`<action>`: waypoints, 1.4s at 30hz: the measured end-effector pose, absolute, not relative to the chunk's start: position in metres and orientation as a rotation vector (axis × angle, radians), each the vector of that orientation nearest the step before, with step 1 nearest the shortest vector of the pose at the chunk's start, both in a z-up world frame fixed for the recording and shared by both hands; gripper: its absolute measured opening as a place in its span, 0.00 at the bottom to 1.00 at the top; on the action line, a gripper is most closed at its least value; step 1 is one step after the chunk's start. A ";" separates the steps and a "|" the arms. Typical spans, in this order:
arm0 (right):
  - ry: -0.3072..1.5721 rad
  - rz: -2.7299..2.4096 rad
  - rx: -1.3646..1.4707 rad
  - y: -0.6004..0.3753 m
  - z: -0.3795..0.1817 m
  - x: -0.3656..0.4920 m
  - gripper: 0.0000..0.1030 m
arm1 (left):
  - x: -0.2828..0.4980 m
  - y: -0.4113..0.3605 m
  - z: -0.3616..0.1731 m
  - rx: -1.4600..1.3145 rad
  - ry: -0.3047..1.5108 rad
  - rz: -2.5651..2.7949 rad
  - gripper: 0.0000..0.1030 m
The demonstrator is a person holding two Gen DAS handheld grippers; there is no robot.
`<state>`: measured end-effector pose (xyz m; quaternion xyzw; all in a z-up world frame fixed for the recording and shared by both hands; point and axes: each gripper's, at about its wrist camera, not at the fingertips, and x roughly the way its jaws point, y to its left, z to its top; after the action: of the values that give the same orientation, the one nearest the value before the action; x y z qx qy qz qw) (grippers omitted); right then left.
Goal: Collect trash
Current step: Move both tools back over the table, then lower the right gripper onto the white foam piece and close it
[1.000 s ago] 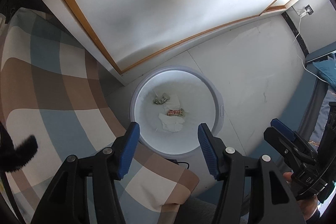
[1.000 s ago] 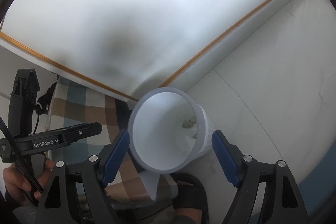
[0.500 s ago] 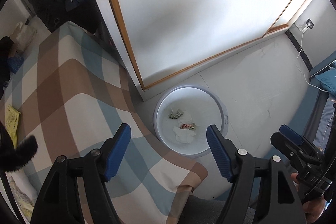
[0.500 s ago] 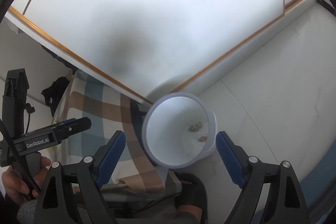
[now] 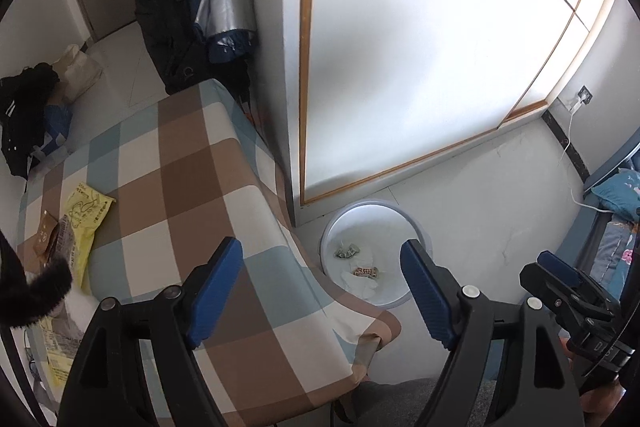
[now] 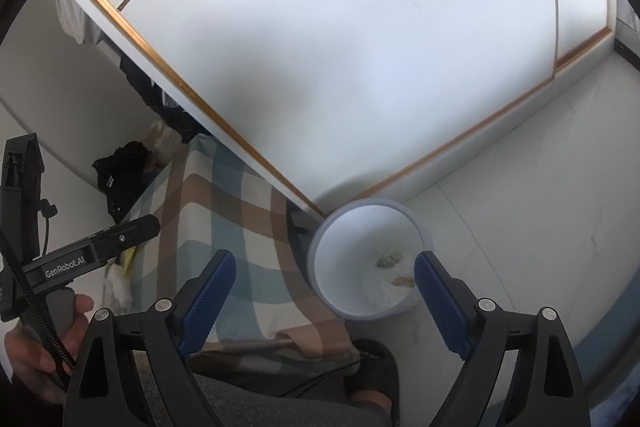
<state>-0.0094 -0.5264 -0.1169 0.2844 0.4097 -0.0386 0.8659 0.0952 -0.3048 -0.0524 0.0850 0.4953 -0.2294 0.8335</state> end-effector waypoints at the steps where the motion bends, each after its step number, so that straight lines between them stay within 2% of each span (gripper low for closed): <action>1: 0.848 -0.074 0.585 -0.522 -0.111 -0.009 0.89 | 0.095 -0.297 -0.048 0.167 1.034 -0.483 0.77; 12: 0.711 -0.013 0.441 -0.442 -0.032 0.006 0.89 | 0.093 -0.199 -0.017 0.030 0.925 -0.364 0.77; 21: 0.675 0.112 0.414 -0.346 -0.003 0.025 0.90 | 0.094 -0.108 -0.006 -0.025 0.872 -0.246 0.77; 30: 0.704 0.201 0.411 -0.259 -0.011 0.045 0.91 | 0.094 -0.032 -0.012 -0.068 0.858 -0.136 0.81; 42: 0.831 0.264 0.377 -0.224 -0.031 0.073 0.91 | 0.098 0.012 -0.042 -0.134 0.886 -0.121 0.83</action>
<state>0.0728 -0.2244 -0.0310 0.1814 0.3999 0.1272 0.8894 0.0985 0.0118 -0.0417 -0.0650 0.4279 -0.0585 0.8996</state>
